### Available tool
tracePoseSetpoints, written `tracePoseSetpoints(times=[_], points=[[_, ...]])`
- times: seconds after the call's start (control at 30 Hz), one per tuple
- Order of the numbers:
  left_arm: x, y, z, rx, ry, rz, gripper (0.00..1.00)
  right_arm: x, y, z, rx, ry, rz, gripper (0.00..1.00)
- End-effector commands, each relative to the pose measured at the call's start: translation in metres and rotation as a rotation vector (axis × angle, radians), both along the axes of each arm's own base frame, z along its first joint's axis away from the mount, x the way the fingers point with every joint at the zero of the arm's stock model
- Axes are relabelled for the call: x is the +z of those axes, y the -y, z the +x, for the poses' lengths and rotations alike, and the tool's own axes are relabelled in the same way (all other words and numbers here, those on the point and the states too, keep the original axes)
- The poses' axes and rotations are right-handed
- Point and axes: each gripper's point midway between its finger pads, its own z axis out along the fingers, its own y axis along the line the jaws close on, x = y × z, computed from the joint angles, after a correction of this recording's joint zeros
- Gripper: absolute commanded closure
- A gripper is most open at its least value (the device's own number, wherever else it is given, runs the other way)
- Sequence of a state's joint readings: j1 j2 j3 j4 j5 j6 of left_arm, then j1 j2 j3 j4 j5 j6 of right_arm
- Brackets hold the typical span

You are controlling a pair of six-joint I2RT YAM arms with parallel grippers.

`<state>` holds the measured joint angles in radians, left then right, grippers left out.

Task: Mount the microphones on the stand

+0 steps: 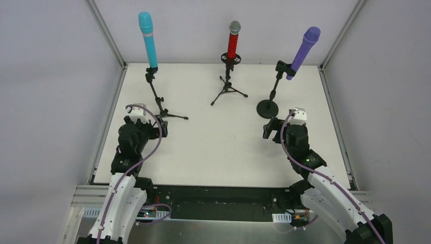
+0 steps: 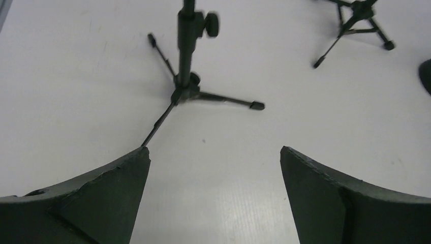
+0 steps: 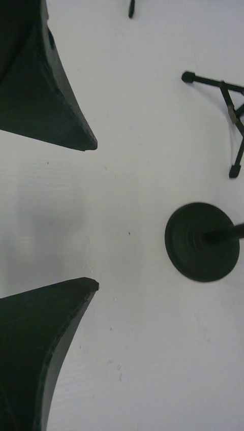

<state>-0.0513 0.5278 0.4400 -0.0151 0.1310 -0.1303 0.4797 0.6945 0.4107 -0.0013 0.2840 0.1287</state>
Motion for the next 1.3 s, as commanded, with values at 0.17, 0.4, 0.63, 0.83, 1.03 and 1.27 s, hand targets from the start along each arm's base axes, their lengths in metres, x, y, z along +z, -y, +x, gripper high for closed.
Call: tracePoseSetpoints(times=[0.17, 0.4, 0.63, 0.83, 1.03, 1.27], points=[[-0.072, -0.041, 0.006, 0.232, 0.018, 0.039, 0.01, -0.028, 0.045, 0.017, -0.169, 0.052, -0.112, 0.01], [-0.087, -0.044, 0.017, 0.199, 0.108, 0.162, 0.01, -0.022, 0.053, 0.022, -0.177, 0.264, -0.126, 0.01], [-0.091, -0.033, 0.049, 0.106, 0.099, 0.238, 0.01, -0.034, 0.062, 0.036, -0.239, 0.309, -0.139, 0.01], [-0.111, -0.041, 0.07, 0.159, 0.107, 0.207, 0.01, -0.034, 0.065, 0.061, -0.237, 0.299, -0.171, 0.01], [-0.121, -0.056, 0.072, 0.253, 0.003, 0.192, 0.01, -0.049, 0.076, 0.075, -0.22, 0.281, -0.131, 0.01], [-0.124, -0.057, 0.084, 0.248, -0.053, 0.196, 0.01, -0.065, 0.092, 0.093, -0.24, 0.187, -0.035, 0.01]])
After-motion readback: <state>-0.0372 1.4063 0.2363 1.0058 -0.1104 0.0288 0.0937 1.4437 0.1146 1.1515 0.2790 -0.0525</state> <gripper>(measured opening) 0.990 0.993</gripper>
